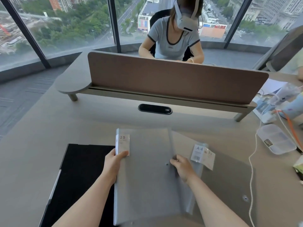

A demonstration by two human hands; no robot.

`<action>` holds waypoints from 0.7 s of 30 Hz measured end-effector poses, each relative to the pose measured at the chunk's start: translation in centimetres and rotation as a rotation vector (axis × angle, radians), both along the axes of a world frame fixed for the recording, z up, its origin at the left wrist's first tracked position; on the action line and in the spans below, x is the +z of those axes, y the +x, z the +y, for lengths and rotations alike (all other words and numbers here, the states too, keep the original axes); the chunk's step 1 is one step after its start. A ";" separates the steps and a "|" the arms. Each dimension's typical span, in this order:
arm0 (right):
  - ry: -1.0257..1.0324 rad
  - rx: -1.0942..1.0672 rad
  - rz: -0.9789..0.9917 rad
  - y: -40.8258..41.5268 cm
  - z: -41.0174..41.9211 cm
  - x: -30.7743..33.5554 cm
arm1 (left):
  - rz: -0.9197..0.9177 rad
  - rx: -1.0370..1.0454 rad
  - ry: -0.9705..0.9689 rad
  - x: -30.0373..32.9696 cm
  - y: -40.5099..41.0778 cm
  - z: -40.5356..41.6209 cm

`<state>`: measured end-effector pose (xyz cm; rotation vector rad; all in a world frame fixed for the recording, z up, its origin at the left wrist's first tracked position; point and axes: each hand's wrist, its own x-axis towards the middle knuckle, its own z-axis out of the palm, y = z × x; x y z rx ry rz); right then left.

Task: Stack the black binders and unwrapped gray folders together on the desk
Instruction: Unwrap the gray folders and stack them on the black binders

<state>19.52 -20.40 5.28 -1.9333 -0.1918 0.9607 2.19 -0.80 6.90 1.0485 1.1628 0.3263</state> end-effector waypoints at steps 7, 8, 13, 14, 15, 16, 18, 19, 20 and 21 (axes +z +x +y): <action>-0.250 0.159 -0.155 -1.3 -0.2 -3.3 | 0.151 -0.043 0.113 -2.7 -0.8 -0.4; -0.301 0.180 -0.189 -1.5 -0.2 -3.7 | 0.189 -0.061 0.158 -3.0 -0.8 -0.6; -0.457 0.252 -0.250 -2.2 -0.2 -4.6 | 0.380 -0.116 0.369 -3.7 -0.7 -1.2; -0.470 0.262 -0.254 -2.3 -0.2 -4.7 | 0.411 -0.130 0.402 -4.0 -0.7 -1.2; -0.479 0.270 -0.260 -2.3 -0.2 -4.7 | 0.438 -0.143 0.431 -4.3 -0.6 -1.2; -0.484 0.276 -0.267 -2.3 -0.2 -4.7 | 0.467 -0.159 0.458 -4.5 -0.6 -1.3; -0.496 0.289 -0.279 -2.3 -0.1 -4.5 | 0.511 -0.190 0.496 -5.0 -0.6 -1.3; -0.502 0.299 -0.284 -2.3 0.0 -4.5 | 0.530 -0.205 0.514 -5.3 -0.6 -1.3; -0.508 0.308 -0.292 -2.2 0.0 -4.4 | 0.554 -0.225 0.536 -5.6 -0.6 -1.4; -0.518 0.314 -0.302 -2.2 0.1 -4.3 | 0.587 -0.256 0.572 -5.8 -0.5 -1.6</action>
